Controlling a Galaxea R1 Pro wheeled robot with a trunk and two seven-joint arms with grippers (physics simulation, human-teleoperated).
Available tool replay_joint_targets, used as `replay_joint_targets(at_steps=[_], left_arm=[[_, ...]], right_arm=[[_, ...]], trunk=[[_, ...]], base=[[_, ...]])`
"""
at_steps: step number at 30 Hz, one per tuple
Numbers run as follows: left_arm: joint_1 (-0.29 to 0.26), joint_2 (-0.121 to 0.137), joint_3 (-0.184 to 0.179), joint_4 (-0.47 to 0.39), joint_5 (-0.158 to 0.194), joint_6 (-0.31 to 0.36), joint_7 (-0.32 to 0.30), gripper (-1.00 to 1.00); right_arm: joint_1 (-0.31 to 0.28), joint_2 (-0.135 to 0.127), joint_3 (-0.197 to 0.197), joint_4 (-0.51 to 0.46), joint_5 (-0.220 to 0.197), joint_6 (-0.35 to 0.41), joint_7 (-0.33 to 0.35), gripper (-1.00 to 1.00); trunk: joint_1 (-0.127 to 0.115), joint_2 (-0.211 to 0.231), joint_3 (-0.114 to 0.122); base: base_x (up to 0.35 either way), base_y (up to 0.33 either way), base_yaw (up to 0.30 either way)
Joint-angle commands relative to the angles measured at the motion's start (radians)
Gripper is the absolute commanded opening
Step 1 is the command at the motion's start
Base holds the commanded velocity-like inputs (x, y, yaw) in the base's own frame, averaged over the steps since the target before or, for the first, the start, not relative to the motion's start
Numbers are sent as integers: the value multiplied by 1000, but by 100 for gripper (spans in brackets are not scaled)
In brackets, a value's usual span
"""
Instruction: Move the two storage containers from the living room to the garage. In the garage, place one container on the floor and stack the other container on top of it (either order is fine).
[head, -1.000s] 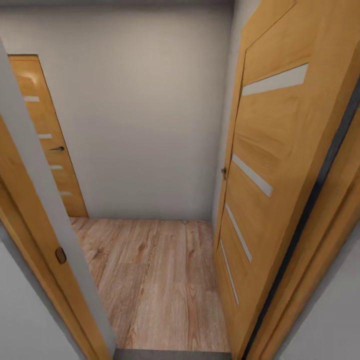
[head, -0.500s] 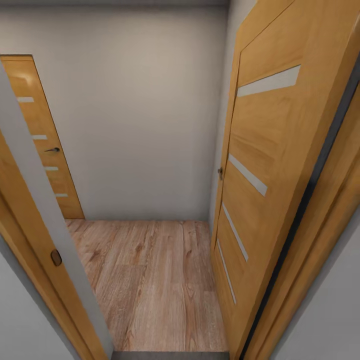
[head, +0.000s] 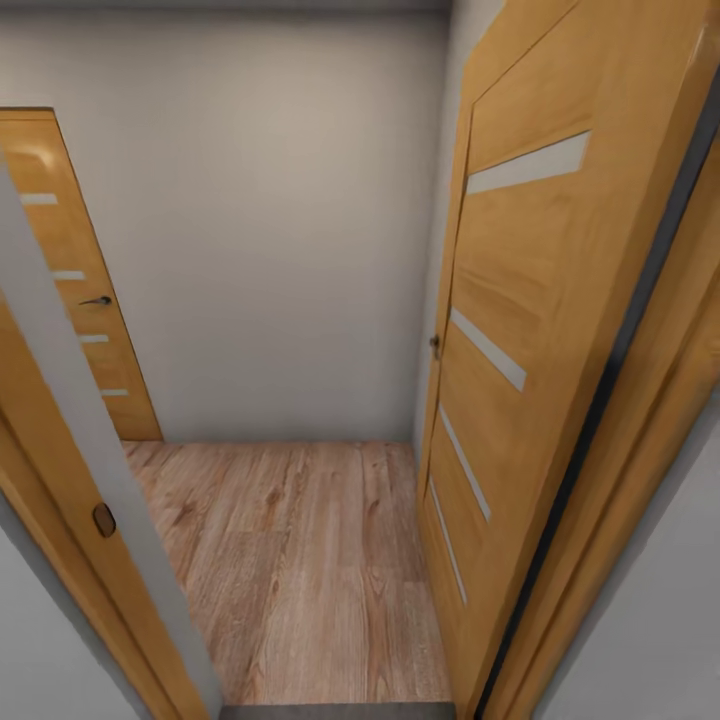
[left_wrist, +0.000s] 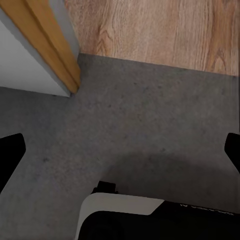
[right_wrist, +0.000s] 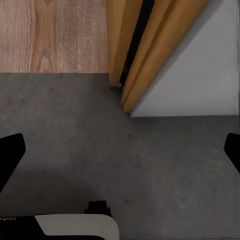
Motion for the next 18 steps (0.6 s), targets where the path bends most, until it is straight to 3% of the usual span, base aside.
replay_joint_targets(at_steps=[1,11,18], left_arm=[[-2,0,3,4,-2,-7,3,100],[-2,0,3,4,-2,-6,3,100],[-2,0,3,4,-2,-6,3,100]], right_arm=[[-1,0,2,1,1,-3,-3,100],[-1,0,2,1,1,-2,-2,100],[-1,0,2,1,3,-3,-2,100]], trunk=[[1,-2,-2],[1,-2,-2],[1,-2,-2]], base=[[0,0,-234],[0,0,-268],[0,0,-46]])
